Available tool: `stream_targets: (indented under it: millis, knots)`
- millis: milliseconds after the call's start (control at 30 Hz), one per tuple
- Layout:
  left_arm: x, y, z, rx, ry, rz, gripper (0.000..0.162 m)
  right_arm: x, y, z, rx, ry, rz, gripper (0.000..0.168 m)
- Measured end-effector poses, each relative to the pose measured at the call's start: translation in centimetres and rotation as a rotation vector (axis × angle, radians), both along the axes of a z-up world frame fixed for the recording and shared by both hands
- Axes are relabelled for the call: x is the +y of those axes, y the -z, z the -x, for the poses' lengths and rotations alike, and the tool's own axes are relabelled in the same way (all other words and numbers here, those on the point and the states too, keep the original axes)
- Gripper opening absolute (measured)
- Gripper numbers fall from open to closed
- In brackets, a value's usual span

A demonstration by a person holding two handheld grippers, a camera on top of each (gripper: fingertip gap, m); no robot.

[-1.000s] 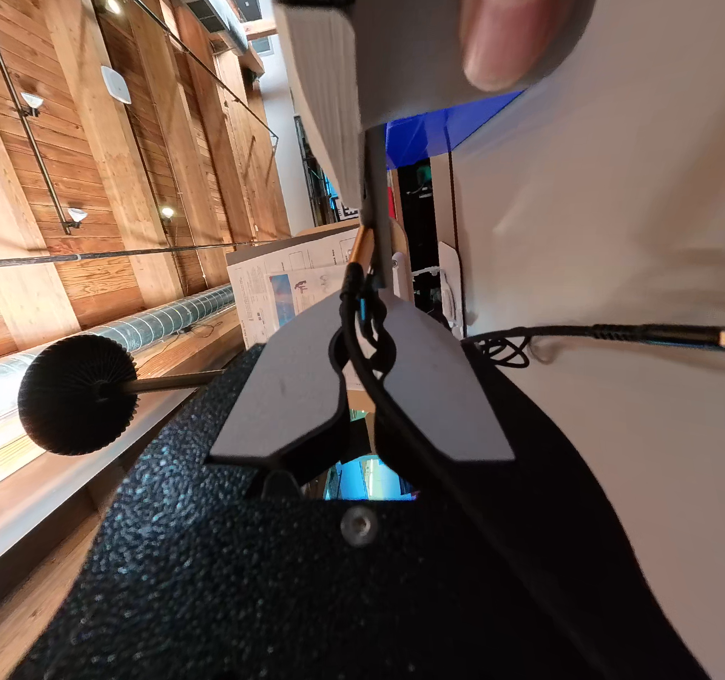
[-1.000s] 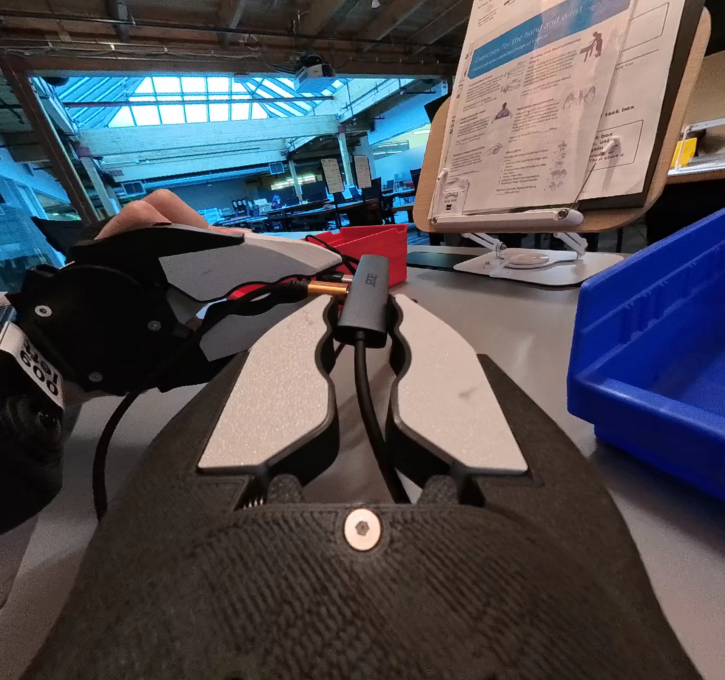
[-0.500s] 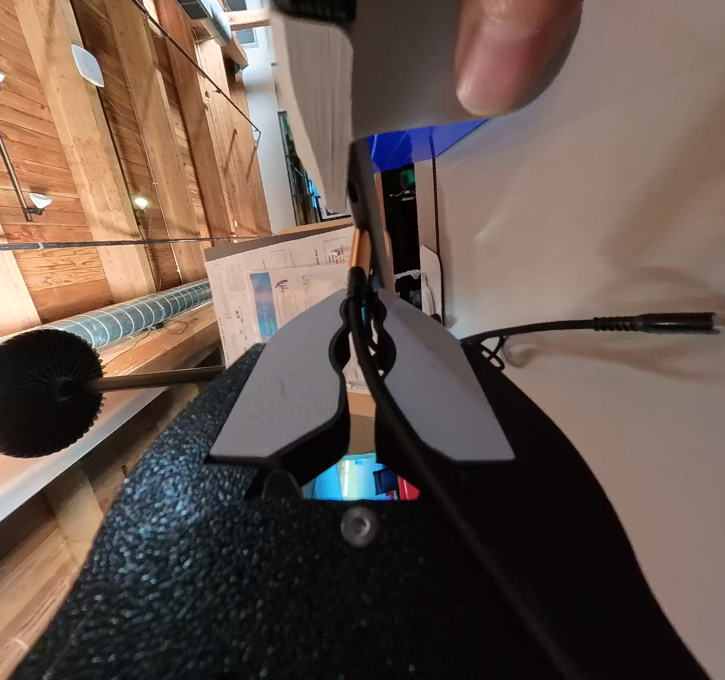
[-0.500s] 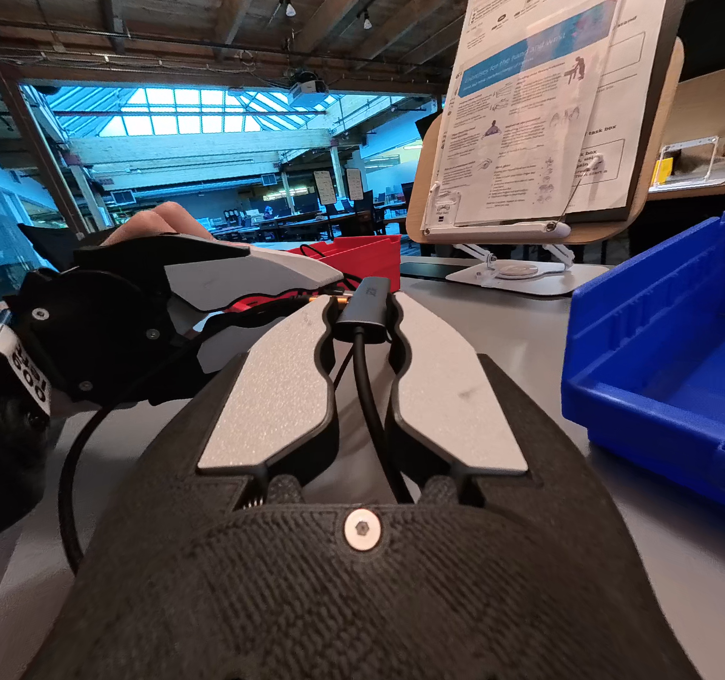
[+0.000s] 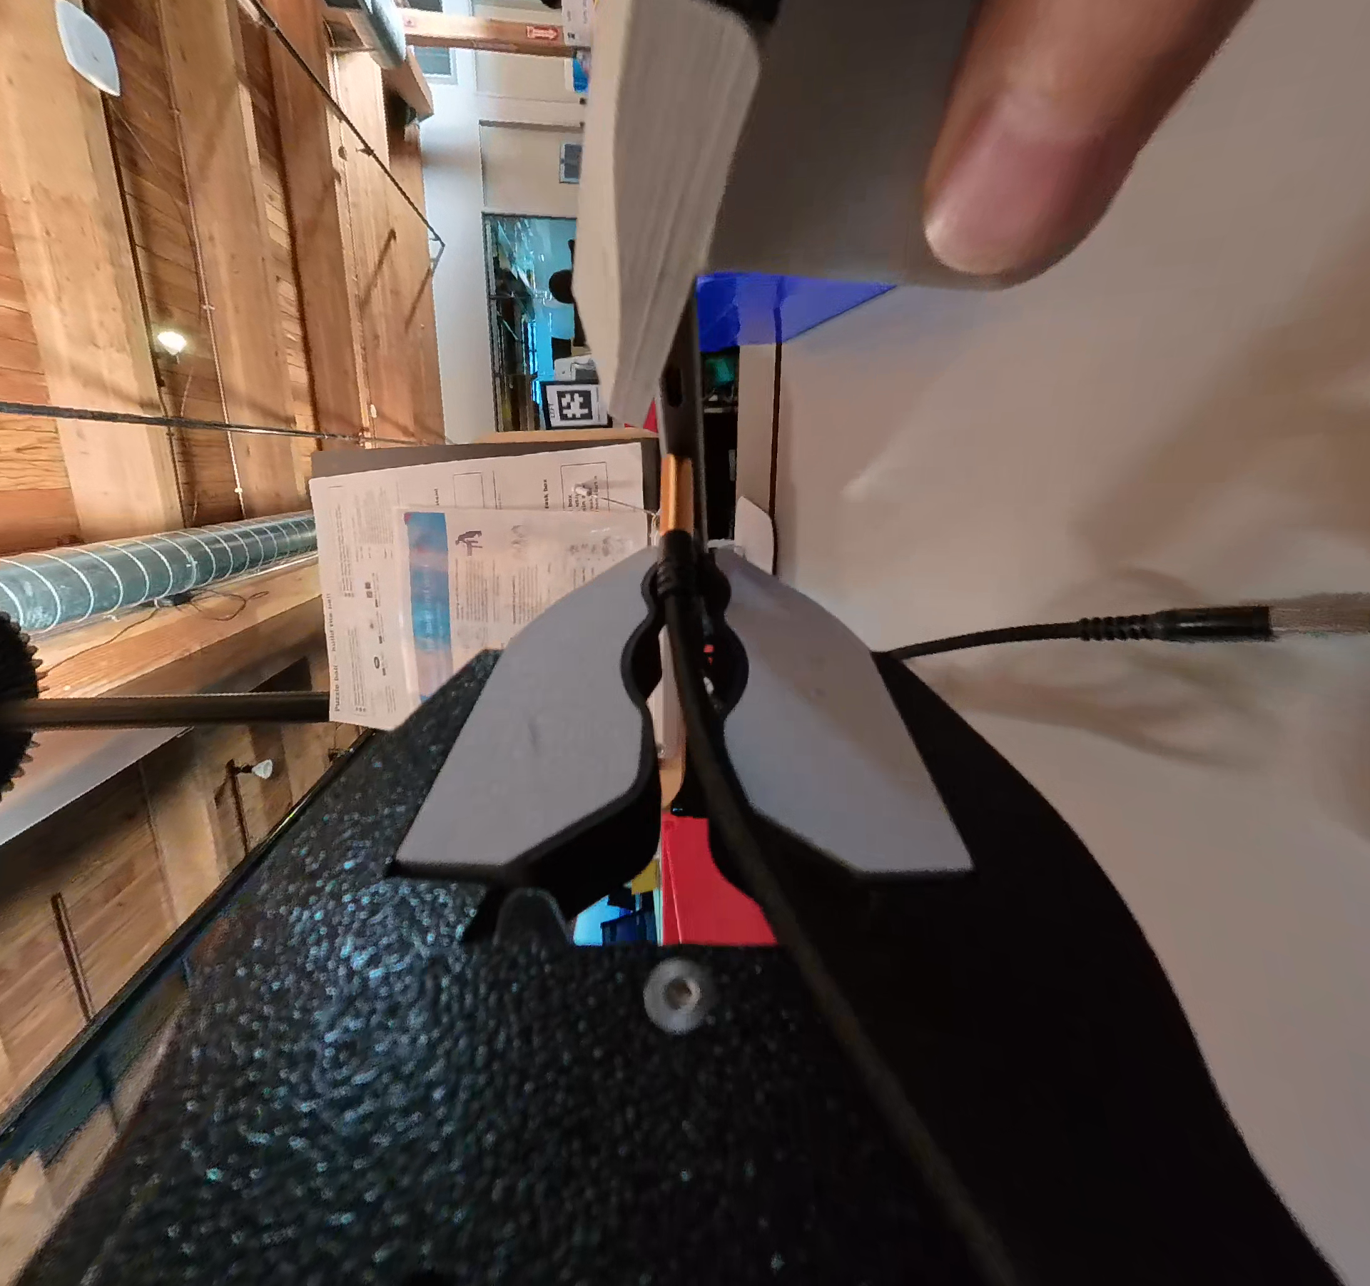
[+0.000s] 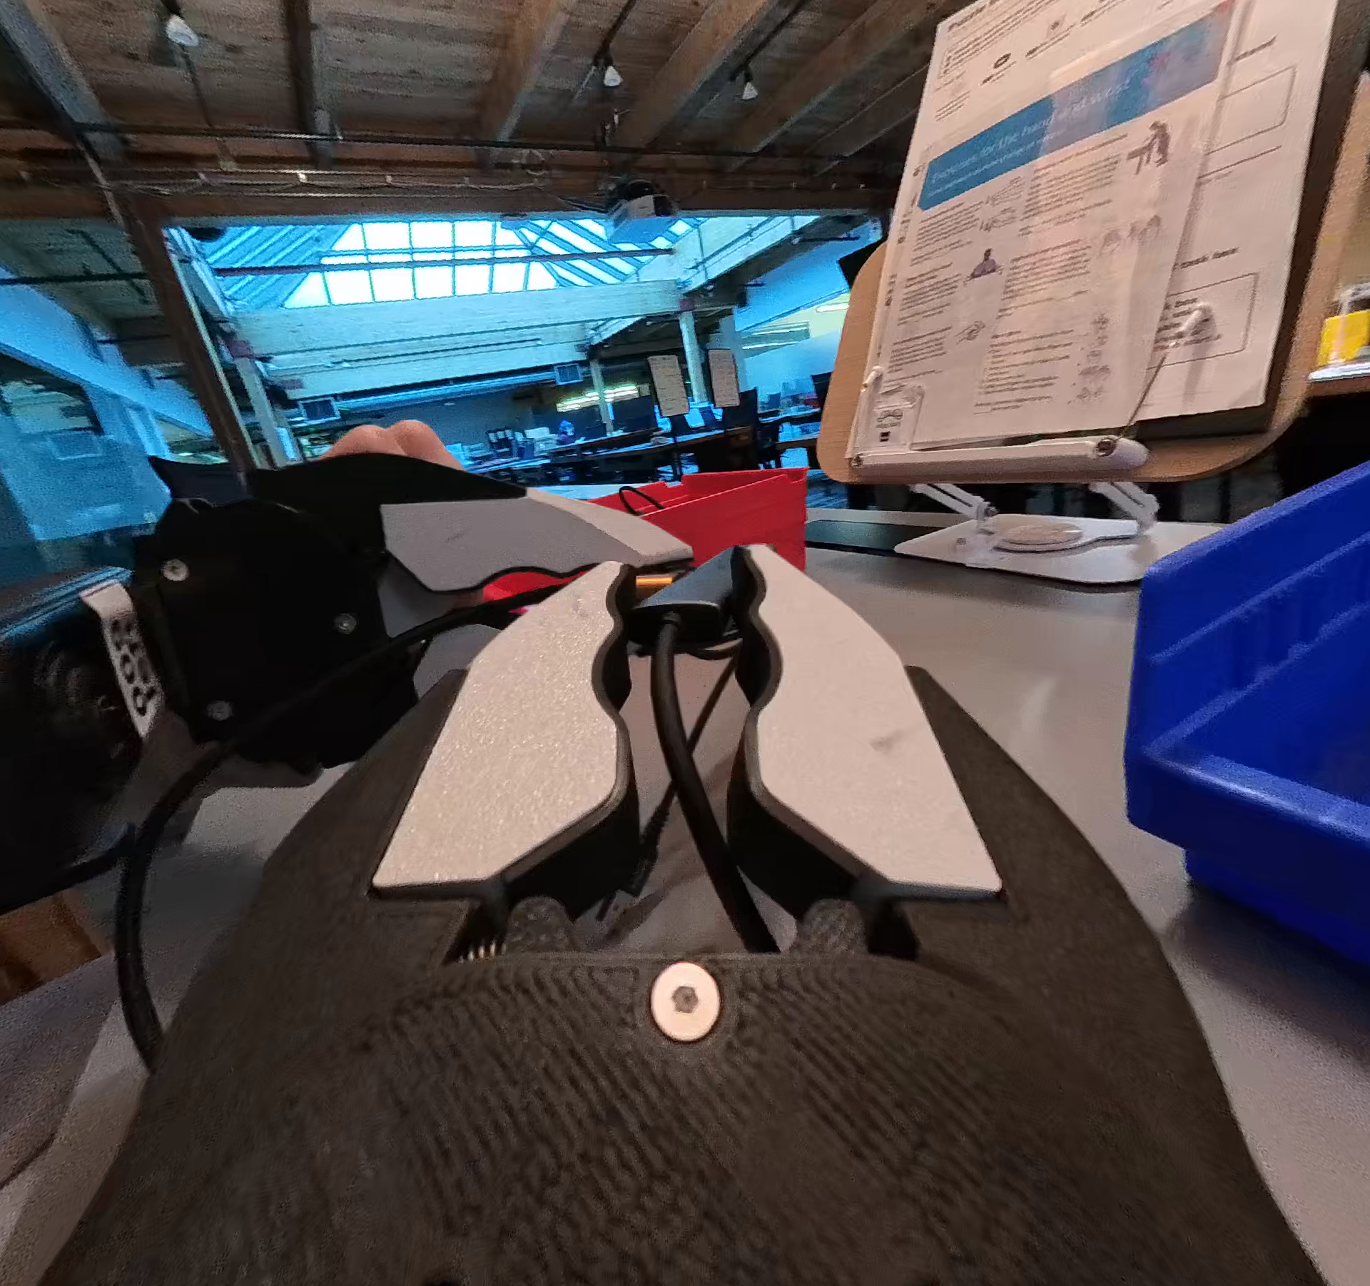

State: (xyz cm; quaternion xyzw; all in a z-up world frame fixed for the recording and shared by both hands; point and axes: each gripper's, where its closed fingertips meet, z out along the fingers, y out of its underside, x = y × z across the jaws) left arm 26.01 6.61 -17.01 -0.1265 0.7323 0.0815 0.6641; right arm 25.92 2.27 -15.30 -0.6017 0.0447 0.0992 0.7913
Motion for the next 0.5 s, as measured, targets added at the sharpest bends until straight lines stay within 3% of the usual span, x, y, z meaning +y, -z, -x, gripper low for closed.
stream_targets:
  millis: [167,367,500]
  knots:
    - [0.4,0.1,0.0,-0.026,0.035,0.008,0.007,0.5,0.4,0.1,-0.006,0.009,0.048,0.026]
    - [-0.8,0.2,0.7,0.063,0.242,0.031,0.009,-0.4,-0.2,0.4,0.023,-0.088,-0.025,0.025]
    - [-1.1,1.1,1.3,0.278,0.282,0.269,0.04,-0.3,-0.2,1.9,-0.074,-0.134,-0.016,0.024]
